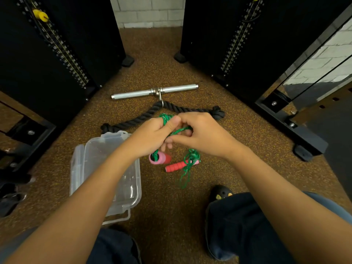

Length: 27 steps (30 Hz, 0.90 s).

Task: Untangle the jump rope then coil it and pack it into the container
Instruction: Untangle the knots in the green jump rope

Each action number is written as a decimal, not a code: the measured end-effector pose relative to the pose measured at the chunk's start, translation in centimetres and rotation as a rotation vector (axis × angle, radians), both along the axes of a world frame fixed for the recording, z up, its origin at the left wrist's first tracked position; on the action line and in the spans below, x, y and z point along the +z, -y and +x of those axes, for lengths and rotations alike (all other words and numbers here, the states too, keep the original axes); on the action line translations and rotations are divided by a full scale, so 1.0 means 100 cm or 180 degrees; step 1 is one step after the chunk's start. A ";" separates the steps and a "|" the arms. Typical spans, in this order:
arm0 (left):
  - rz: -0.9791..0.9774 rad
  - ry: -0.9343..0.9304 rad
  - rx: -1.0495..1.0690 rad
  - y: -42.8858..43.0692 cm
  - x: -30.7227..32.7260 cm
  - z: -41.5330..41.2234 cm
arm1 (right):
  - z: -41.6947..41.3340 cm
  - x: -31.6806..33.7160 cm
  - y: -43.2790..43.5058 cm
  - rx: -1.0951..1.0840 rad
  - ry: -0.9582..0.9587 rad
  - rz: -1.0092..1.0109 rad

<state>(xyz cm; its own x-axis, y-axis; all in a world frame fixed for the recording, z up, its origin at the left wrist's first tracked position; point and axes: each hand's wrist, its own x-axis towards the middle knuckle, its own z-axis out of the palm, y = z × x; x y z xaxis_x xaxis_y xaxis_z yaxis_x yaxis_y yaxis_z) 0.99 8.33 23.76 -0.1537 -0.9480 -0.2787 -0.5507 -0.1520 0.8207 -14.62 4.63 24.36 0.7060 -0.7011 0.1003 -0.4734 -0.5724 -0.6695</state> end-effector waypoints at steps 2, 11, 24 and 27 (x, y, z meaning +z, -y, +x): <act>0.0041 0.0084 -0.0233 -0.001 -0.002 0.002 | -0.005 0.003 0.006 -0.0144 0.0121 -0.0001; 0.0829 -0.1897 -0.0400 -0.006 0.015 0.002 | -0.014 0.009 0.017 -0.0609 0.0847 0.0721; 0.0224 -0.4075 0.0856 0.003 0.022 0.014 | 0.011 -0.008 -0.008 0.0027 -0.0062 0.0769; 0.0280 -0.3408 0.1112 0.002 0.022 0.007 | 0.013 -0.008 -0.011 0.0233 -0.0213 0.0497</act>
